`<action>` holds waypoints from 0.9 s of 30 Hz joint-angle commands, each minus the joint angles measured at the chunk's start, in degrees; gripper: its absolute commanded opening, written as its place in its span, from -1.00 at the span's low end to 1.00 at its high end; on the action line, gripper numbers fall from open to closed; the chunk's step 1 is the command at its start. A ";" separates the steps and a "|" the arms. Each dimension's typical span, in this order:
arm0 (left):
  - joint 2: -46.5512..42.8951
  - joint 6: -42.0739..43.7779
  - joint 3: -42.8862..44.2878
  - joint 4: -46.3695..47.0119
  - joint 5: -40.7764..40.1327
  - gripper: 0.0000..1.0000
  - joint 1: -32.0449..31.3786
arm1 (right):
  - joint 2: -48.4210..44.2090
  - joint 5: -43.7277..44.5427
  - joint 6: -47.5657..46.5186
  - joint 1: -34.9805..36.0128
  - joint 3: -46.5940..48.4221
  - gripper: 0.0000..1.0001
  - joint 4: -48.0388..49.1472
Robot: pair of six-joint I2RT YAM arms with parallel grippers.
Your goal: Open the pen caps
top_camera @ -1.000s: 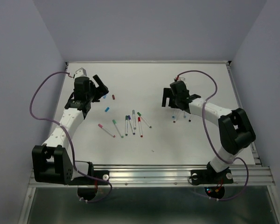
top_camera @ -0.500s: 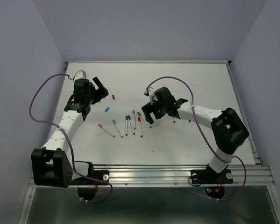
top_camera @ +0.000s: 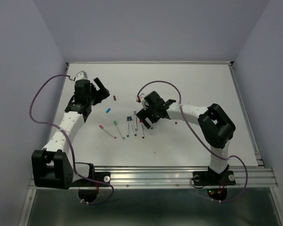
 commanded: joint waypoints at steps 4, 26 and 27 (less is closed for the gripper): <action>-2.16 0.62 -1.07 0.75 -0.32 0.98 0.04 | 3.16 2.12 0.73 0.83 4.68 1.00 -1.80; -1.46 0.62 -0.55 0.22 -1.99 0.98 0.04 | 8.87 4.14 7.94 1.89 2.84 -0.40 -3.91; -1.46 0.53 -0.46 0.05 -2.08 0.98 0.04 | 9.13 3.97 8.11 1.89 2.66 -0.51 -4.00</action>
